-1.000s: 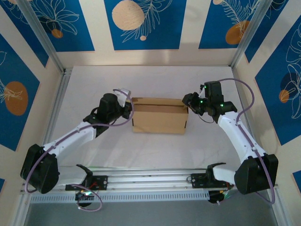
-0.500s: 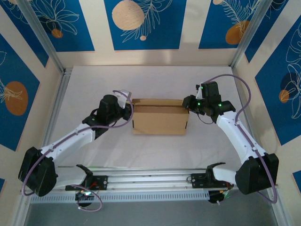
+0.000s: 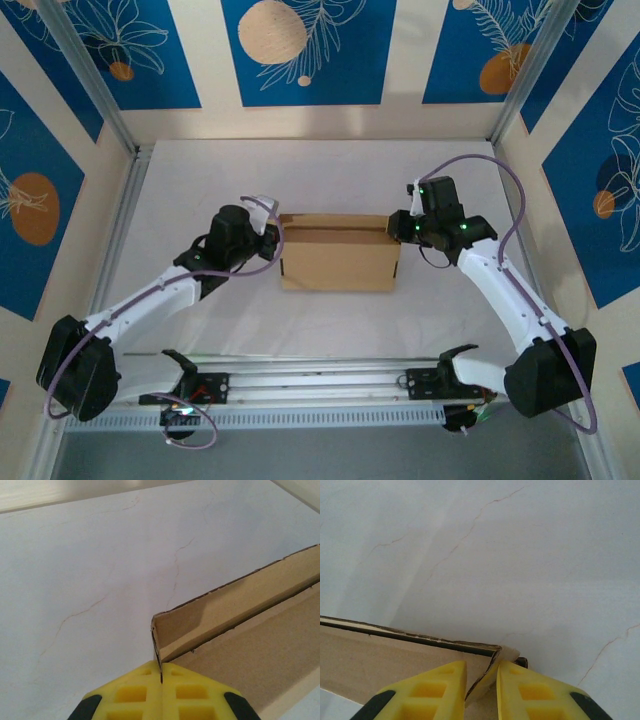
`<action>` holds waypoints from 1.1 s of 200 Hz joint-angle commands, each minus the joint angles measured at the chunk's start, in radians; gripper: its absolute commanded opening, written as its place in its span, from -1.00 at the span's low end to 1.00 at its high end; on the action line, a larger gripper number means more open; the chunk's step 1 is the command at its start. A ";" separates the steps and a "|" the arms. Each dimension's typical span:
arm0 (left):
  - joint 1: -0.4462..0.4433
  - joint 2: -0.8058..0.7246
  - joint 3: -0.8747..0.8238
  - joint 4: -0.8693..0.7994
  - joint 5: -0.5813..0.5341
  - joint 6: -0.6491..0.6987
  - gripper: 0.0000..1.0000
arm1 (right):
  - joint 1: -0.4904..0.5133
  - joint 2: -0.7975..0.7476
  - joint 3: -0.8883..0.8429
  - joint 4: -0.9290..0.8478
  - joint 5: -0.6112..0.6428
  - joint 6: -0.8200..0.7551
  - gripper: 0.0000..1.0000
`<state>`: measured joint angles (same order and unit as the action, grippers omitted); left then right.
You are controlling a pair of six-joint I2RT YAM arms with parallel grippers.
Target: Fold the paper box
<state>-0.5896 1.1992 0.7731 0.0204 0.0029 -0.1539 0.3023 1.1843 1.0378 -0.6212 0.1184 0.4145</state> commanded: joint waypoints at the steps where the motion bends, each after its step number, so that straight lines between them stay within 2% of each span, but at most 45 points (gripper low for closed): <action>1: -0.031 -0.036 -0.015 0.078 0.048 0.035 -1.00 | 0.028 -0.037 0.021 0.052 -0.066 -0.046 -0.54; 56: -0.034 -0.111 -0.084 0.189 0.000 0.074 -1.00 | 0.058 -0.092 -0.059 0.232 -0.074 -0.120 -0.54; 130: -0.037 -0.052 -0.063 0.154 -0.009 0.021 -0.95 | 0.059 -0.008 -0.018 0.133 -0.003 -0.160 -0.53; 170: -0.038 -0.052 -0.067 0.156 -0.033 0.024 -0.94 | 0.070 0.030 0.041 0.053 0.004 -0.218 -0.34; 220: -0.042 -0.062 -0.069 0.150 -0.044 0.040 -0.94 | 0.061 0.039 0.094 -0.029 0.058 -0.241 -0.28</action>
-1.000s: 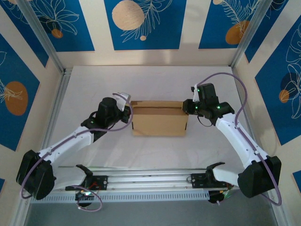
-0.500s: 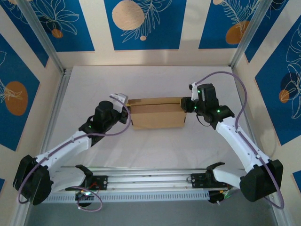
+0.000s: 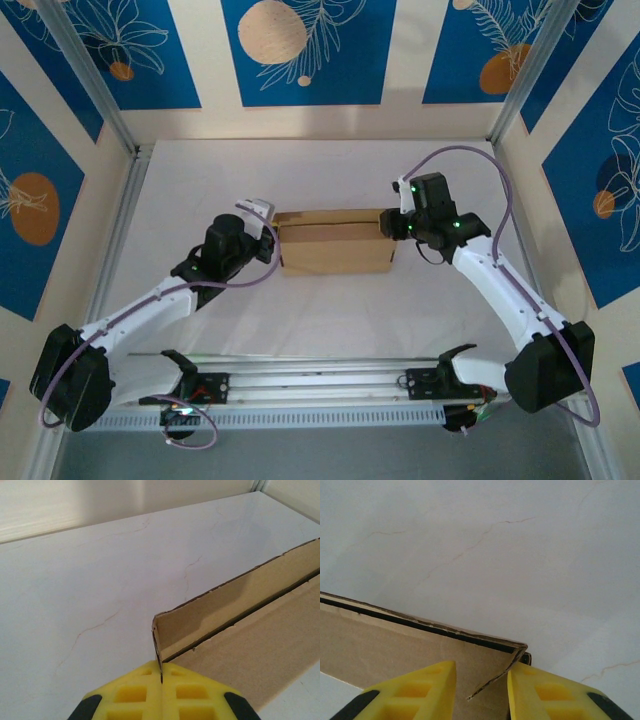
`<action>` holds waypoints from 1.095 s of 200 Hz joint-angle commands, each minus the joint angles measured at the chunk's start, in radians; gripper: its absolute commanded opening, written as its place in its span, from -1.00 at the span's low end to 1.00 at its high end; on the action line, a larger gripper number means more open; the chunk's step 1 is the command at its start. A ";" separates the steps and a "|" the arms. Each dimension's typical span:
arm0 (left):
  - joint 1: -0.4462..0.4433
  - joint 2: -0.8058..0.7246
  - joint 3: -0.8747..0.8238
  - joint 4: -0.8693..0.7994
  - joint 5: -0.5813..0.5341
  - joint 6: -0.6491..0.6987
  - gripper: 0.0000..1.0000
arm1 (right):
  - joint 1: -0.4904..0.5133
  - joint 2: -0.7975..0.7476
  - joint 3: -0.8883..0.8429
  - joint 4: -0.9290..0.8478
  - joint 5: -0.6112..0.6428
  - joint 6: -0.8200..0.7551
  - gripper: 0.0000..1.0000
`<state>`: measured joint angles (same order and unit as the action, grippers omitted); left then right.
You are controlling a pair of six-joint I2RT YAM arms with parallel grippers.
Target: Fold the paper box
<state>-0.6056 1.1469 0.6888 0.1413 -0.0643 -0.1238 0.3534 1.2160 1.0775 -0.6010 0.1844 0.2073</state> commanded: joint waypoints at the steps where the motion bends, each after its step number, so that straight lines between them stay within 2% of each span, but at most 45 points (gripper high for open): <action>1: -0.026 -0.010 0.015 0.029 0.023 0.010 -0.94 | 0.009 0.007 0.056 -0.052 -0.008 -0.034 -0.26; 22: -0.027 -0.013 0.017 0.021 0.011 0.015 -0.92 | -0.002 0.030 0.088 -0.094 0.004 -0.027 0.04; 55: -0.028 -0.016 0.014 0.009 -0.007 0.021 -0.89 | -0.023 0.056 0.128 -0.133 -0.019 -0.024 0.09; 89: -0.029 -0.016 0.011 0.009 -0.017 0.038 -0.88 | -0.052 0.075 0.136 -0.146 -0.039 -0.049 -0.12; 155: -0.029 -0.014 0.021 0.001 -0.019 0.035 -0.84 | -0.054 0.079 0.120 -0.134 -0.019 -0.046 -0.74; 177: -0.028 -0.016 0.027 -0.004 -0.005 0.016 -0.80 | -0.034 0.060 0.083 -0.093 0.005 -0.057 -0.83; 195: -0.029 -0.016 0.035 -0.021 -0.003 0.009 -0.73 | -0.009 0.033 0.043 -0.048 0.053 -0.085 -0.89; 219: -0.029 -0.028 0.053 -0.049 -0.006 0.010 -0.49 | 0.004 0.004 0.011 -0.021 0.093 -0.093 -0.95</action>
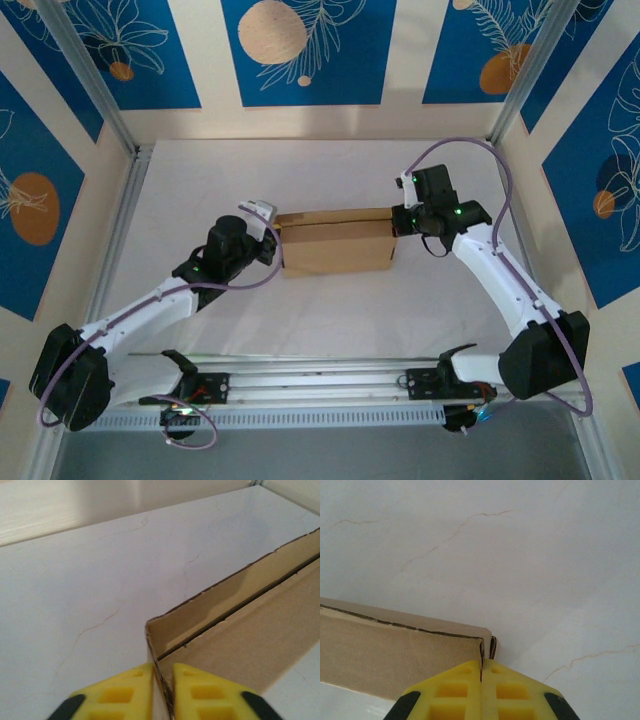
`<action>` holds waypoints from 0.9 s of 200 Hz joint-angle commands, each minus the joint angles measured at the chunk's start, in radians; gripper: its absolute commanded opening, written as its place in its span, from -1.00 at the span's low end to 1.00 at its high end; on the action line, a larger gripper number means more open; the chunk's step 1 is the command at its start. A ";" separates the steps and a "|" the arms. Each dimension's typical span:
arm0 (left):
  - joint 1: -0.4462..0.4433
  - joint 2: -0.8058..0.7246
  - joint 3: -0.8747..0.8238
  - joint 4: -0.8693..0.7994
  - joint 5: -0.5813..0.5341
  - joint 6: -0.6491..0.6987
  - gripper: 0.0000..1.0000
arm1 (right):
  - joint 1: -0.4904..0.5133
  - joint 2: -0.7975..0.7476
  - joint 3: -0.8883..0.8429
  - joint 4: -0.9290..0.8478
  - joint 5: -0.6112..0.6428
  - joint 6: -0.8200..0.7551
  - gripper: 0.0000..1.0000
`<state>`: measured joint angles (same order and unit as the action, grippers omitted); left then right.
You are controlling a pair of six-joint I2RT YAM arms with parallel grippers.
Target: Fold the paper box
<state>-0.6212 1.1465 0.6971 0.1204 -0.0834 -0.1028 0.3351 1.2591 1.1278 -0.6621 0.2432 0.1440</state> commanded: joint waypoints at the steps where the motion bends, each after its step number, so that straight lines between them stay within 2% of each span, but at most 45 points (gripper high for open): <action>1: -0.013 -0.028 0.045 -0.030 0.012 -0.011 -0.48 | 0.022 -0.040 -0.040 0.041 0.035 -0.029 -0.95; 24: -0.013 -0.042 0.060 -0.050 -0.005 -0.009 -0.35 | 0.022 -0.058 -0.054 0.053 0.037 -0.017 -0.97; 63: -0.011 -0.038 0.098 -0.098 0.009 0.008 -0.35 | 0.024 -0.048 -0.046 0.052 0.031 -0.009 -0.98; 82: -0.010 -0.022 0.119 -0.119 0.019 0.008 -0.27 | 0.025 -0.040 -0.038 0.044 0.022 -0.004 -0.98; 129: -0.003 0.021 0.151 -0.155 0.057 -0.013 -0.40 | 0.032 -0.040 -0.042 0.048 0.023 -0.001 -0.99; 144: -0.004 0.025 0.171 -0.187 0.045 0.013 -0.39 | 0.033 -0.040 -0.039 0.046 0.024 -0.004 -0.99; 159: 0.007 0.022 0.184 -0.222 0.026 0.070 -0.27 | 0.033 -0.038 -0.036 0.041 0.024 -0.007 -0.99; 180: 0.047 -0.003 0.165 -0.236 0.139 0.176 -0.12 | 0.032 -0.034 -0.033 0.038 0.023 -0.008 -0.98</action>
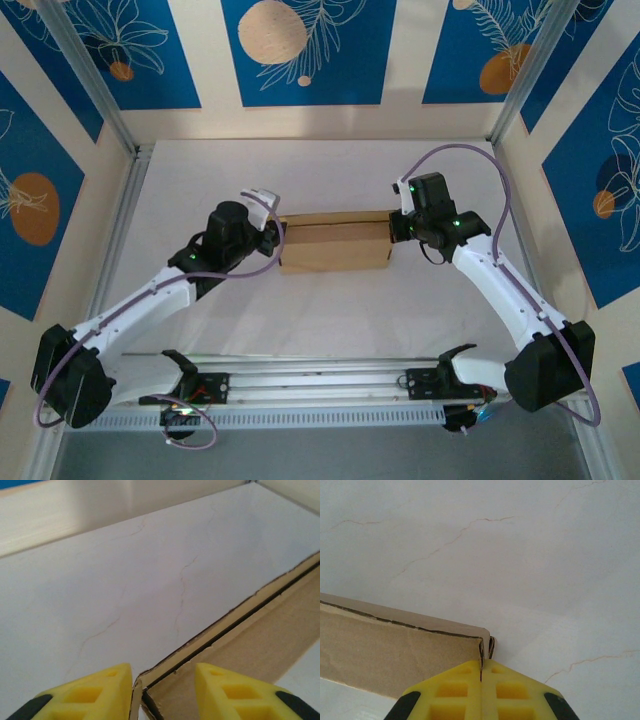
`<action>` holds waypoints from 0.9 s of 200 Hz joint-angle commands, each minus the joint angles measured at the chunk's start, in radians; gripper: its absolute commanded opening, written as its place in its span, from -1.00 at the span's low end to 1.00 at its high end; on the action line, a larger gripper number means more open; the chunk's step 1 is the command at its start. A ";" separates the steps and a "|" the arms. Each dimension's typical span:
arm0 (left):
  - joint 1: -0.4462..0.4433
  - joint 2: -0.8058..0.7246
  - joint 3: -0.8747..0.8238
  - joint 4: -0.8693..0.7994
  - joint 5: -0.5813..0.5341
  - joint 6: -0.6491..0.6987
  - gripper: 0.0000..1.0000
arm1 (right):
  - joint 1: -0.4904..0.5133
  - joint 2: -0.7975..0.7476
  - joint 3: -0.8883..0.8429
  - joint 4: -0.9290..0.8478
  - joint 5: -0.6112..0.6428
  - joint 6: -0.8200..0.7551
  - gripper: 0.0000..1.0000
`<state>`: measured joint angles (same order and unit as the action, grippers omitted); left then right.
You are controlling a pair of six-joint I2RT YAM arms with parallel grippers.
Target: Fold the paper box
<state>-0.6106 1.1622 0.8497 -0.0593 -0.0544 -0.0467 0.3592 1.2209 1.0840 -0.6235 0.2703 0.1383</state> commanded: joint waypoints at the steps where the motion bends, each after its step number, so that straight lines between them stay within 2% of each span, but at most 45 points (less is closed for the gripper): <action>1: 0.038 -0.019 0.009 -0.053 0.116 0.122 -0.10 | 0.008 0.005 0.011 -0.001 -0.004 -0.002 -0.98; 20: 0.095 -0.009 -0.022 -0.015 0.223 0.146 0.03 | 0.009 0.009 0.015 -0.002 -0.009 -0.001 -0.99; 56: 0.180 0.002 -0.046 0.065 0.399 0.164 0.08 | 0.010 0.013 0.022 -0.012 -0.015 0.000 -0.98; 99: 0.218 0.041 -0.055 0.098 0.421 0.165 0.04 | 0.009 0.017 0.030 -0.013 -0.024 0.003 -0.97; 112: 0.218 0.052 -0.055 0.093 0.439 0.156 -0.07 | 0.010 0.016 0.030 -0.015 -0.023 0.003 -0.97; 136: 0.217 0.060 -0.057 0.078 0.428 0.136 -0.37 | 0.011 0.015 0.033 -0.019 -0.023 0.006 -0.97; 162: 0.216 0.063 -0.045 0.068 0.404 0.076 -0.94 | 0.016 0.011 0.034 -0.021 -0.023 0.010 -0.97; 168: 0.216 0.065 -0.039 0.066 0.403 0.052 -1.00 | 0.018 0.012 0.036 -0.022 -0.024 0.013 -0.97; 180: 0.214 0.069 -0.030 0.065 0.399 -0.005 -1.00 | 0.023 0.011 0.038 -0.025 -0.023 0.019 -0.97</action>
<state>-0.3988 1.2217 0.8028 0.0143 0.3359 0.0441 0.3653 1.2289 1.0912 -0.6266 0.2626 0.1398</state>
